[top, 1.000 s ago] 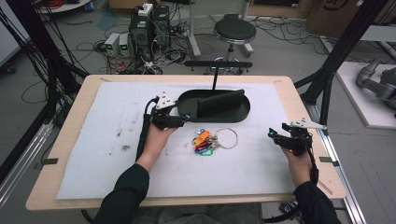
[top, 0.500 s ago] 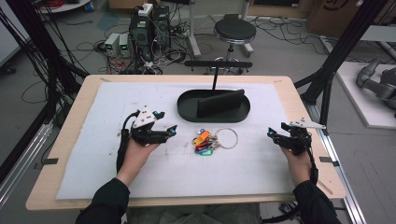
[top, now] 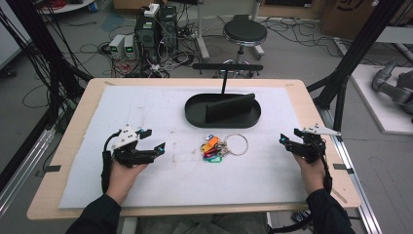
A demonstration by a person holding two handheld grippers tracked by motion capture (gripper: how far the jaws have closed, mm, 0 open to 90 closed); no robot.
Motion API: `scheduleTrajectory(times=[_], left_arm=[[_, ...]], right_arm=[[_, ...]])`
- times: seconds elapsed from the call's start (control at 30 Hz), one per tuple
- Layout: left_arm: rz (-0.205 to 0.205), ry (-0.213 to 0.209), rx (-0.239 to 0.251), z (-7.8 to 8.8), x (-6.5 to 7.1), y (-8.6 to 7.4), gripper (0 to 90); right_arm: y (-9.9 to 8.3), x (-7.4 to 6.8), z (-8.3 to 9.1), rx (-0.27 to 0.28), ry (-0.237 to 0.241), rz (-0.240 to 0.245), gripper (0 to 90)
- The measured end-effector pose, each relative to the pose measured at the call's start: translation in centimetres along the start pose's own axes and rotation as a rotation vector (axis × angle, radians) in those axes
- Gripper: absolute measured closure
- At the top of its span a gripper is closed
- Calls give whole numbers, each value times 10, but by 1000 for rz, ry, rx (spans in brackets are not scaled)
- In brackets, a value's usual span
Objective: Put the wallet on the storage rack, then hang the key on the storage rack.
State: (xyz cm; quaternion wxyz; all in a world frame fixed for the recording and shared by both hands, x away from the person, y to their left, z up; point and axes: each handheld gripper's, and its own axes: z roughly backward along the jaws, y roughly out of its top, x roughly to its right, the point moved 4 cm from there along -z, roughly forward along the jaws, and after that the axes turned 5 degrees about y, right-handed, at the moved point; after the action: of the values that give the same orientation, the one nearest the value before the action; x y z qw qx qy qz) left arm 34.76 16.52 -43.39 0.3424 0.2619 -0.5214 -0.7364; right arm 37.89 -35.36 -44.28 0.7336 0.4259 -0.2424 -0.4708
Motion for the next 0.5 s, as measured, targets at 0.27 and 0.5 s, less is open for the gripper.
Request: scheduleTrajectory(times=[0.27, 0.5], left_arm=[[-2, 19, 9, 2, 0, 0, 257], [34, 44, 12, 5, -10, -2, 257]], right_arm=[[2, 1, 3, 28, -1, -5, 359], [2, -1, 2, 24, 11, 3, 353]])
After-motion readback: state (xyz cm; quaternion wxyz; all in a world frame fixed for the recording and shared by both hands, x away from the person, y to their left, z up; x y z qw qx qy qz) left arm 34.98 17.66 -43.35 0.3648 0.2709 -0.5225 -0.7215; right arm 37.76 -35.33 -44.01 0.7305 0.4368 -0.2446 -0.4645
